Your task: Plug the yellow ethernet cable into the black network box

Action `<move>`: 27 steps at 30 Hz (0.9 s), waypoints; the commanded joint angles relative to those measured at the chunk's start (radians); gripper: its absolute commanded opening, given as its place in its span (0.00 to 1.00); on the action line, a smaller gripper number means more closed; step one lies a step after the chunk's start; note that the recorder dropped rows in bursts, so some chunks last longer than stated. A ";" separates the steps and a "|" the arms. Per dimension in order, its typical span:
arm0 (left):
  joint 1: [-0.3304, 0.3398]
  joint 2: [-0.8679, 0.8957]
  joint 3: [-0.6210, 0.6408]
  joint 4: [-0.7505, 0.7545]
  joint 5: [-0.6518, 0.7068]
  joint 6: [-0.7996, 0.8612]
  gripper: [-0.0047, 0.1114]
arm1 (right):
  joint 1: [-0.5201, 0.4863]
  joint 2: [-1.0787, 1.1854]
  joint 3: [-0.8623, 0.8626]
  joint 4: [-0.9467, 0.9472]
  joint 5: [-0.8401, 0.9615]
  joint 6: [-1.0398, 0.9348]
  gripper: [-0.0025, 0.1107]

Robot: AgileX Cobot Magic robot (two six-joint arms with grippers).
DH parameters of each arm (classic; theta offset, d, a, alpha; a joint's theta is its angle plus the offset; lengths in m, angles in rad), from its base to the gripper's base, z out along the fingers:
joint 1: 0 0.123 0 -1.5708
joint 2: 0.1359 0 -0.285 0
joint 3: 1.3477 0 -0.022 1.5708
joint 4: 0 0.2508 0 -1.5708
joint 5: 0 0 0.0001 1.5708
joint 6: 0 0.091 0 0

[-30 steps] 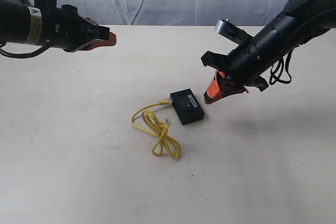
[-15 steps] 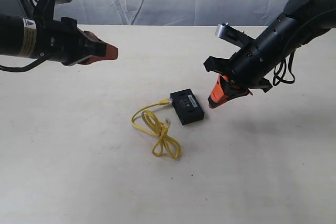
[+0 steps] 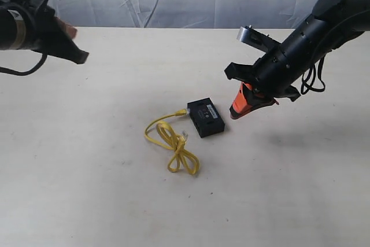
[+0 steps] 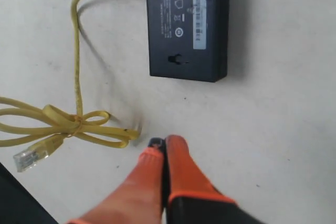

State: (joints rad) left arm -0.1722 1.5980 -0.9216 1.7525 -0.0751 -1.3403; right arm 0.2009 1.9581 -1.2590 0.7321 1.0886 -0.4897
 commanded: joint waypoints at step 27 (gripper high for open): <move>0.000 0.003 -0.005 -1.852 0.751 1.566 0.04 | -0.009 -0.067 0.102 -0.077 -0.064 0.015 0.02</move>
State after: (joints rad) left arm -0.1682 1.6287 -0.9222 -0.1491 0.6624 0.2694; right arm 0.2009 1.9329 -1.1732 0.6794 1.0431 -0.4856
